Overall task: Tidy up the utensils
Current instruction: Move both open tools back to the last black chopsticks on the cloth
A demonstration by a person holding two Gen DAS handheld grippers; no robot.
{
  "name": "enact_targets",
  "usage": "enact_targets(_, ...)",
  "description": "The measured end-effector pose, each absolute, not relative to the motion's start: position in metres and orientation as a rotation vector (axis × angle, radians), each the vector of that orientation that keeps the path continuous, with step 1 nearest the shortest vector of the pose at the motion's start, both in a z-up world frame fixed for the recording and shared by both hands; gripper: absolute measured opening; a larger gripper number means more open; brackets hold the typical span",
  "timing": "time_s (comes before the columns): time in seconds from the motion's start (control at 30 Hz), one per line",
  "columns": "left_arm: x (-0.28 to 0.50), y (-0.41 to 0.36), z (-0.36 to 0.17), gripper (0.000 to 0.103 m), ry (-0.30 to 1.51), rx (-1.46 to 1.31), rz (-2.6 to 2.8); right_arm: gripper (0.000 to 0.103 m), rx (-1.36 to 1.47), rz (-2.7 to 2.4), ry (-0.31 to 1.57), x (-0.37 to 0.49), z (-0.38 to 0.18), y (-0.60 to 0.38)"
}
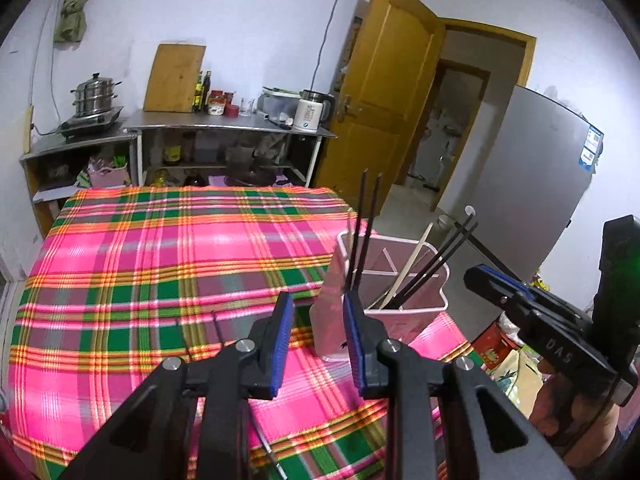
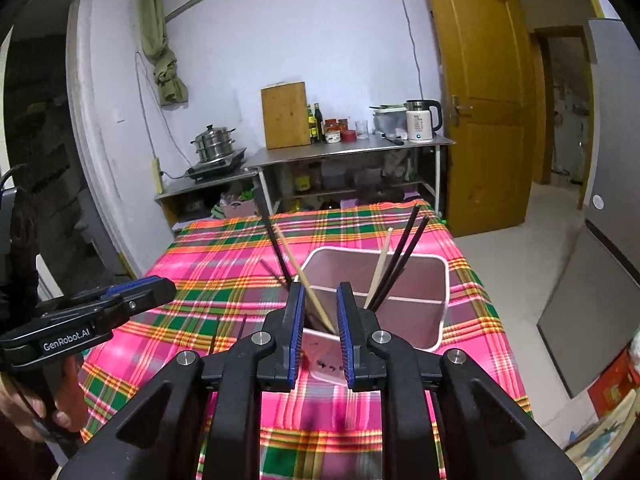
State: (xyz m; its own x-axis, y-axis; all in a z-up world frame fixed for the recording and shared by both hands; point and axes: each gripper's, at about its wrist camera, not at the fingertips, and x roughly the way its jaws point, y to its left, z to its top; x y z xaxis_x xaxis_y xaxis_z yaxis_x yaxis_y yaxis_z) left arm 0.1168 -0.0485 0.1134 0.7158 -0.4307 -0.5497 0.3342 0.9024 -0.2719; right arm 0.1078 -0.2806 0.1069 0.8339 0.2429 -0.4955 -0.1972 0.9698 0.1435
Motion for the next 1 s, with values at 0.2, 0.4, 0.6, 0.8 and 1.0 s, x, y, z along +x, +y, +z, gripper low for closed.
enact_targets(0.2,0.110,-0.035,0.098,0.027,0.676,-0.169,-0.395,0.017,0.072,0.263,0.558,0.102,0.096,-0.267)
enact_targets(0.4,0.105,-0.021,0.079,0.027,0.705,-0.188,-0.357,0.017,0.058,0.297,0.587,0.101,0.083,-0.255)
enact_targets(0.6,0.105,-0.003,0.052,0.027,0.758,-0.227,-0.304,0.017,0.046,0.337,0.635,0.104,0.063,-0.240)
enact_targets(0.8,0.112,0.011,0.022,0.027,0.819,-0.258,-0.252,0.017,0.034,0.369,0.685,0.110,0.043,-0.227)
enact_targets(1.0,0.130,0.012,-0.005,0.027,0.878,-0.272,-0.219,0.017,0.027,0.381,0.733,0.117,0.025,-0.217)
